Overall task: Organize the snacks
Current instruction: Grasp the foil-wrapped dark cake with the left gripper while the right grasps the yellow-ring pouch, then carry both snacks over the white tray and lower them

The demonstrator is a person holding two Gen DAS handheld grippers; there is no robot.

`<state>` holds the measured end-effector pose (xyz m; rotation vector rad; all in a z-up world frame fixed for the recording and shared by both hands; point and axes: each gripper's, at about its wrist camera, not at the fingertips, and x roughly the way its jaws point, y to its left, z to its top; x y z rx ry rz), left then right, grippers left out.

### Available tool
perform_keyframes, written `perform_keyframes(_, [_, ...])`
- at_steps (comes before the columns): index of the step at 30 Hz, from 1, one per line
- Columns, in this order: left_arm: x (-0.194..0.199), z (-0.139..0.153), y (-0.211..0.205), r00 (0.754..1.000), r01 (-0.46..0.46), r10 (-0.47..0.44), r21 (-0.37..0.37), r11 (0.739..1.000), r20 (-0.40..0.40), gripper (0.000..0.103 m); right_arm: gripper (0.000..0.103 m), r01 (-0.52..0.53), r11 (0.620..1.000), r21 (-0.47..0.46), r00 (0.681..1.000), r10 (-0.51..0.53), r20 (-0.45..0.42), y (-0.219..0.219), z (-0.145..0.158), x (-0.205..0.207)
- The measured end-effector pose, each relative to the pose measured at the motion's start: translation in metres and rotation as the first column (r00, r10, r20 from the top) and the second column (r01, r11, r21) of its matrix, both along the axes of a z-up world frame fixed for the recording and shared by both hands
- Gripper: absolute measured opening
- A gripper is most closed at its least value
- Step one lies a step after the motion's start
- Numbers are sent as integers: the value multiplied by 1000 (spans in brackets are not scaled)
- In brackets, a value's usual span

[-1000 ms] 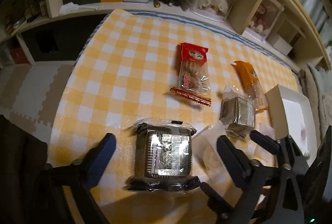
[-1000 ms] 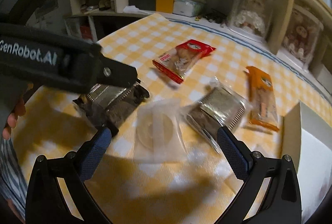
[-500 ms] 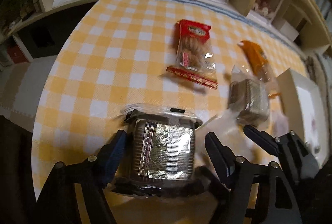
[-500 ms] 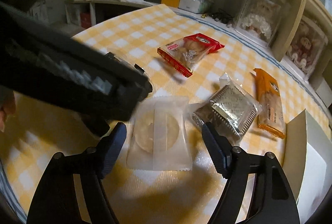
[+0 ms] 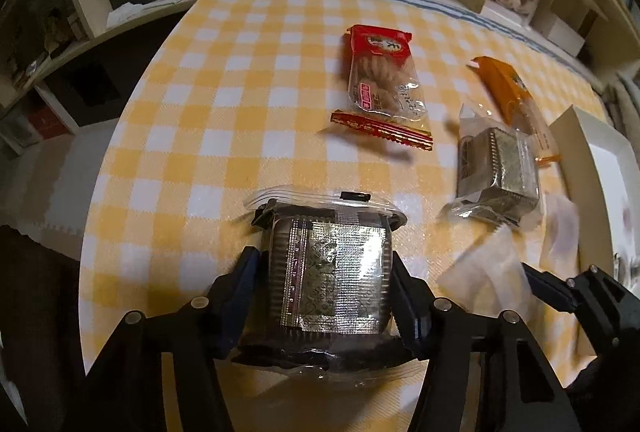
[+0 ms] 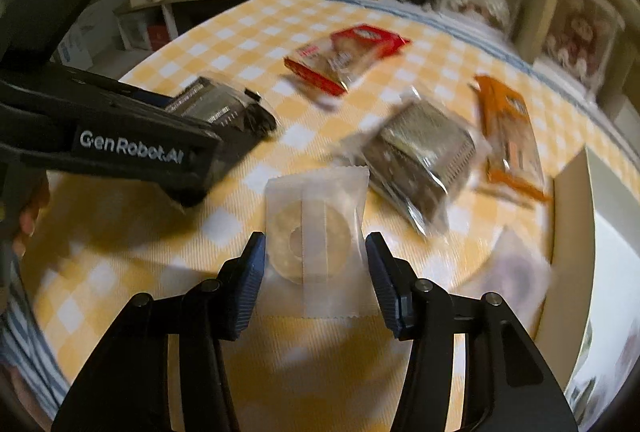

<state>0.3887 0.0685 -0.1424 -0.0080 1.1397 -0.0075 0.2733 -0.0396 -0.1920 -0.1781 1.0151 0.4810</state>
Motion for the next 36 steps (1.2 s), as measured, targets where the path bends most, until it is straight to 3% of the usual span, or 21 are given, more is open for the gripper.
perform_keyframes(7, [-14, 11, 2, 1000, -21, 22, -35, 999, 8, 59, 51, 46, 999, 19, 999, -45, -10, -18, 16, -6])
perform_keyframes(16, [-40, 57, -5, 992, -10, 21, -89, 996, 125, 58, 50, 92, 991, 102, 994, -97, 43, -38, 56, -3])
perform_keyframes(28, [-81, 110, -16, 963, 26, 7, -122, 992, 268, 58, 50, 161, 963, 216, 978, -185, 94, -77, 110, 7])
perform_keyframes(36, [-110, 139, -19, 938, 51, 4, -148, 988, 347, 58, 51, 203, 948, 245, 962, -240, 131, -107, 138, 6])
